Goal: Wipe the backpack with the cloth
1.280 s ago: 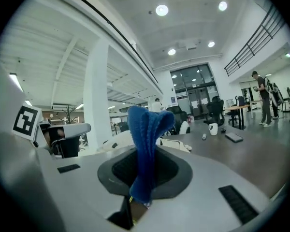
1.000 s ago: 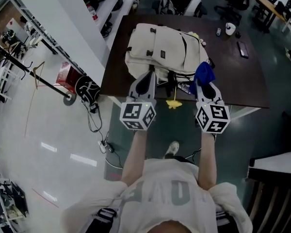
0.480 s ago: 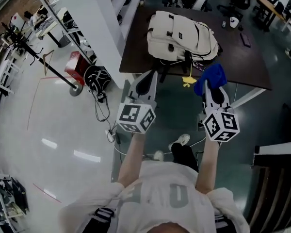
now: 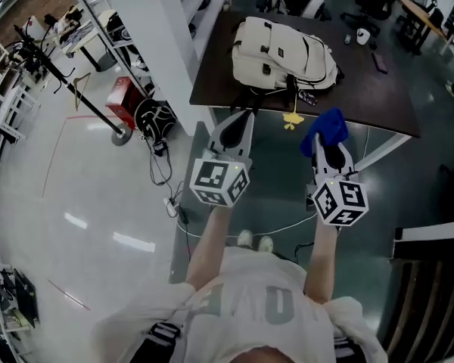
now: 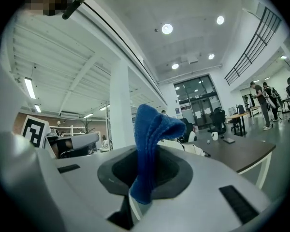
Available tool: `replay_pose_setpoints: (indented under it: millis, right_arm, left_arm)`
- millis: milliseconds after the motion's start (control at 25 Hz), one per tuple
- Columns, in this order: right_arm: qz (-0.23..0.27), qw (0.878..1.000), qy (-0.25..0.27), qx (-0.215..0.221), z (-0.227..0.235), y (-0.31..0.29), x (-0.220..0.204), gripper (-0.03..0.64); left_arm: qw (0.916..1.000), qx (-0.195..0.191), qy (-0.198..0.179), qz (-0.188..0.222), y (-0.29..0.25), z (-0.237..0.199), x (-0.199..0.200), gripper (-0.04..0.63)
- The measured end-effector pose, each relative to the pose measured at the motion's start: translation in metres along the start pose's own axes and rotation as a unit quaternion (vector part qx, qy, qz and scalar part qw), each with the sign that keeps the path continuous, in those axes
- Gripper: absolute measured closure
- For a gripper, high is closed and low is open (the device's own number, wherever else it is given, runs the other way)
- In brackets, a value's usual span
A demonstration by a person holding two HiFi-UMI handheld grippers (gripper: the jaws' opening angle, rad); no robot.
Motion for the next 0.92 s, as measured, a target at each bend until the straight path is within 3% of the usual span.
replay_pose_setpoints:
  millis: [280, 920]
  right_arm:
    - [-0.005, 1.0, -0.002, 0.004, 0.006, 0.01, -0.007, 0.569]
    - [0.001, 1.0, 0.015, 0.021, 0.003, -0.013, 0.002, 0.569]
  left_arm:
    - [0.9997, 0.004, -0.01, -0.02, 0.003, 0.011, -0.013, 0.592]
    - [0.9997, 0.015, -0.016, -0.007, -0.011, -0.004, -0.002, 0.591]
Point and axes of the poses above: the fingertips, and each gripper's own axes: y backward along the fingers, z to its right, x out of its top, the point moved 2 cm from there along y, backward along the fingers, and after that the axes turned 7 degrees about z, right-handed, at the moved point
